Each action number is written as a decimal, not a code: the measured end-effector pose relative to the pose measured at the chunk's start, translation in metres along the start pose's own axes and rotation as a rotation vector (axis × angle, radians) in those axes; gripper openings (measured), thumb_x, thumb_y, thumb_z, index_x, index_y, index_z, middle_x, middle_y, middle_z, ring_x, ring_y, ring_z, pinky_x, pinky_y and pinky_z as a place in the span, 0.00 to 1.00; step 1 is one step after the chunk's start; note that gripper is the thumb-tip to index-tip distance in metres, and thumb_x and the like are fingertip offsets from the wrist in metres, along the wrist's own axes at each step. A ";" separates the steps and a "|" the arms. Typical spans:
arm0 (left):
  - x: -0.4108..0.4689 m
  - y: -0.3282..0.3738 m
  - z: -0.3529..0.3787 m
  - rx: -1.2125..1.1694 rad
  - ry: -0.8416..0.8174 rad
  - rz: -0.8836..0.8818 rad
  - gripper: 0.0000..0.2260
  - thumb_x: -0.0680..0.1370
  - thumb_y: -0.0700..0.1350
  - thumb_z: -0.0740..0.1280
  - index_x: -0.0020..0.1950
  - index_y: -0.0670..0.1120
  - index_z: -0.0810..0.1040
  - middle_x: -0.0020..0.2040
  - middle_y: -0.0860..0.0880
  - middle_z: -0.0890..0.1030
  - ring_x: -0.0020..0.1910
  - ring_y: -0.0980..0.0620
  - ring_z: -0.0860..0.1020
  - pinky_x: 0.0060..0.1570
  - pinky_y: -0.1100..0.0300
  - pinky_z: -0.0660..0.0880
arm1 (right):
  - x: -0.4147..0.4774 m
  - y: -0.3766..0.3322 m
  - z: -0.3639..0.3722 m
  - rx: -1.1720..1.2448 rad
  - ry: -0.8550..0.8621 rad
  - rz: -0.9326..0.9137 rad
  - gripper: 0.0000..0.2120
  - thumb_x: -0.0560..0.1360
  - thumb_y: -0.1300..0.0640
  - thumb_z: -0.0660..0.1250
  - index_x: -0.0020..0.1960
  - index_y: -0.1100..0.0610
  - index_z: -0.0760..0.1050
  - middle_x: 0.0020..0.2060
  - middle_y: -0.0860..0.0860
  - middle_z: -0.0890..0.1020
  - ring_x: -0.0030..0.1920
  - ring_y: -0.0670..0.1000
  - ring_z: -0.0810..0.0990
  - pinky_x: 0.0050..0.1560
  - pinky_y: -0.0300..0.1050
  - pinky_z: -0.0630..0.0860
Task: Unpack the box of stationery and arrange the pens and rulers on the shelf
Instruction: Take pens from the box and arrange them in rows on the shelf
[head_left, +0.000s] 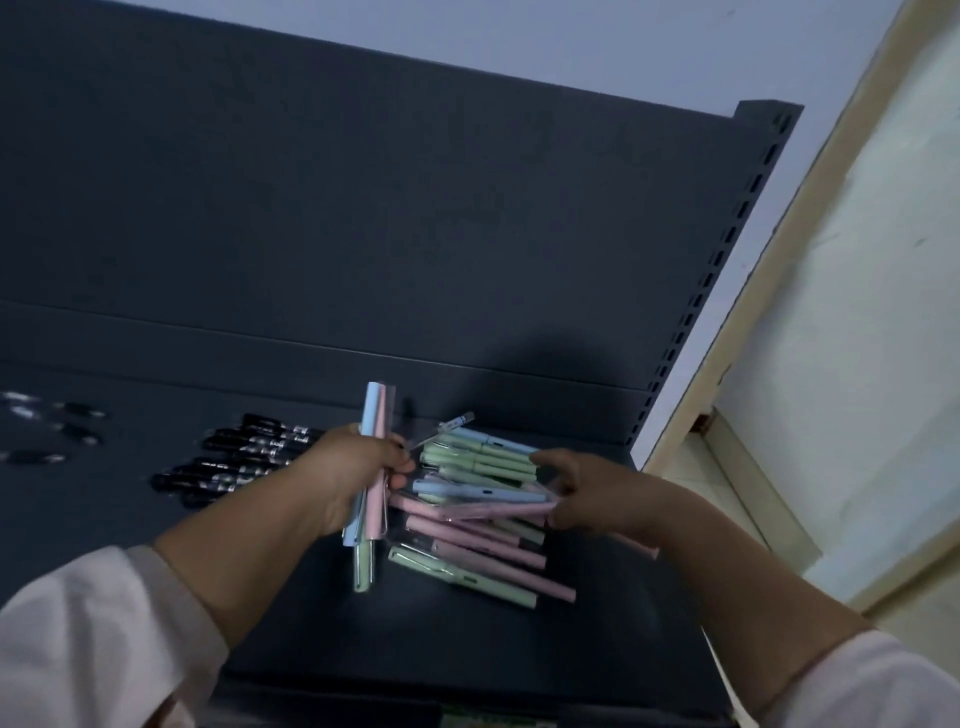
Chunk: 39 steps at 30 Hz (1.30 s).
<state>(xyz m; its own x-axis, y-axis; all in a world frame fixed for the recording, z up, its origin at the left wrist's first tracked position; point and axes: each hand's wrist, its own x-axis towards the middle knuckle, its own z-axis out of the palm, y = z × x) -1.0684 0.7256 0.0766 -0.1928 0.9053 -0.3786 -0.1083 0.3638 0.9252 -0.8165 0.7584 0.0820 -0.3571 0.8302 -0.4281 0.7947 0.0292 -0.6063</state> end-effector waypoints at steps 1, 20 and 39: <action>0.001 0.002 0.001 0.007 0.002 -0.002 0.05 0.75 0.29 0.64 0.46 0.37 0.74 0.37 0.40 0.79 0.31 0.48 0.74 0.25 0.64 0.74 | -0.001 0.004 -0.003 0.043 0.001 0.005 0.34 0.73 0.56 0.70 0.75 0.46 0.59 0.60 0.49 0.75 0.53 0.50 0.79 0.46 0.43 0.78; 0.009 0.019 -0.014 0.016 -0.044 0.027 0.03 0.73 0.33 0.69 0.42 0.39 0.80 0.38 0.42 0.81 0.36 0.46 0.77 0.64 0.50 0.68 | 0.031 -0.038 -0.001 0.289 0.169 -0.121 0.20 0.71 0.71 0.67 0.58 0.53 0.78 0.54 0.51 0.82 0.49 0.46 0.80 0.47 0.34 0.75; 0.002 0.025 -0.064 -0.048 -0.054 0.052 0.01 0.75 0.37 0.69 0.46 0.40 0.78 0.38 0.42 0.80 0.30 0.51 0.76 0.29 0.62 0.75 | 0.065 -0.145 0.064 1.154 -0.028 -0.209 0.05 0.79 0.62 0.62 0.48 0.56 0.76 0.38 0.50 0.81 0.37 0.47 0.79 0.39 0.40 0.75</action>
<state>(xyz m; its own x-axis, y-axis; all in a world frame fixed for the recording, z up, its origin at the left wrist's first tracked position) -1.1336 0.7227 0.0977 -0.1467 0.9335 -0.3272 -0.1468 0.3066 0.9405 -0.9865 0.7724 0.0989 -0.4501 0.8561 -0.2541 -0.1918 -0.3706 -0.9088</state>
